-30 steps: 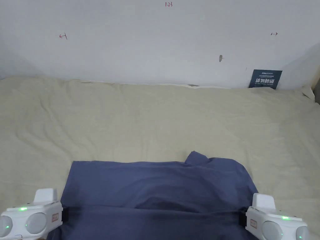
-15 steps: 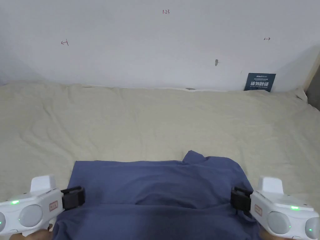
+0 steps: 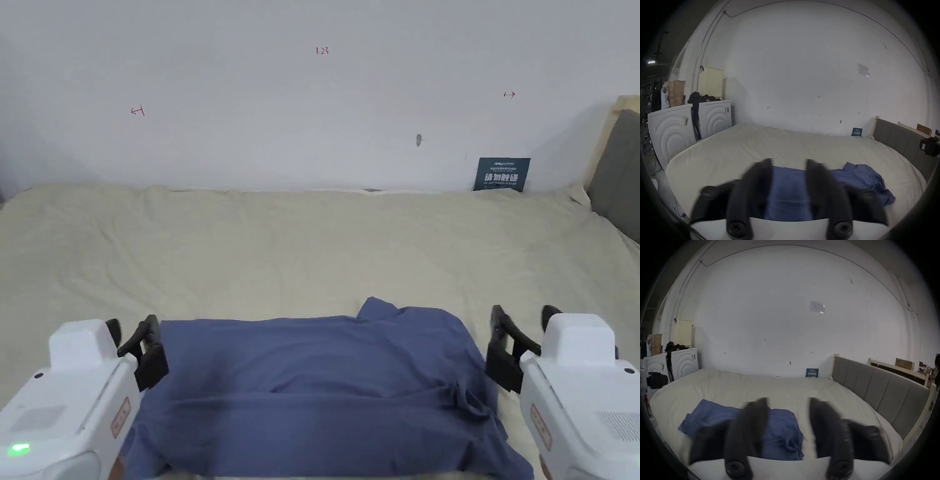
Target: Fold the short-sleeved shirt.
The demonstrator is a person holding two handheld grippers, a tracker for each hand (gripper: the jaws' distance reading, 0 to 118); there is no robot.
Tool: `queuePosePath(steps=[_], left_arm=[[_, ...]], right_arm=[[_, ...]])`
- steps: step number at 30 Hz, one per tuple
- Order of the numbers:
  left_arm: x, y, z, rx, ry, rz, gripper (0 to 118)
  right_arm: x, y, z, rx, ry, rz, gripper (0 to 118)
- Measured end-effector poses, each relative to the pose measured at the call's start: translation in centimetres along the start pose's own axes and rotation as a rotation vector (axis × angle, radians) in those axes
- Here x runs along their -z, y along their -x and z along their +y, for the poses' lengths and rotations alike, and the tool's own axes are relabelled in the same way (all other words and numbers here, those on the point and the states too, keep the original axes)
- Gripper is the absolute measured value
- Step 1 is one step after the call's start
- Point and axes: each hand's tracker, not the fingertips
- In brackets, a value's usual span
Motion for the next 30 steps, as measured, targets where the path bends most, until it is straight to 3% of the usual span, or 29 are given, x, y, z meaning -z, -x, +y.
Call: queuePosePath(steps=[1,9,14,19,20,21,22,24,25,26,30], left_arm=[[-0.2,-0.2,-0.3,0.007,-0.007,-0.003,1],[0.1,0.2,-2.0,0.019,0.085,-0.027,0],[2.7,2.5,-3.7,-0.016,0.301,-0.017,0],[6.0,6.1,-7.0,-0.133,0.511,-0.023,4],[6.7,6.7,-7.8,-0.141,0.536,0.005,14],[7.5,7.4,-8.6,-0.140,0.575,0.012,32],[8.1,7.9,-9.3,-0.150,0.612,0.008,66],[9.4,9.0,-10.8,-0.189,0.680,0.028,107],[9.6,9.2,-11.3,-0.199,0.689,0.042,115],[10.0,9.4,-11.8,-0.198,0.692,0.055,114],[12.0,9.7,-13.8,-0.161,0.749,0.114,98]], right_arm=[[-0.3,0.1,-0.2,-0.022,-0.013,-0.006,3],[-0.5,-0.3,-0.9,-0.009,0.013,-0.008,1],[0.2,-0.7,-1.5,0.008,0.039,-0.006,2],[1.2,-0.7,-2.6,0.014,0.079,-0.011,2],[1.4,-0.7,-2.8,0.017,0.089,-0.011,2],[1.7,-0.7,-3.0,0.017,0.100,-0.012,2],[2.1,-0.7,-3.2,0.014,0.110,-0.015,2],[2.6,-0.6,-3.7,0.007,0.128,-0.022,2],[2.9,-0.6,-3.9,0.008,0.138,-0.024,2],[3.3,-0.6,-4.2,0.011,0.149,-0.022,2],[5.0,-0.5,-5.5,0.012,0.193,-0.019,2]])
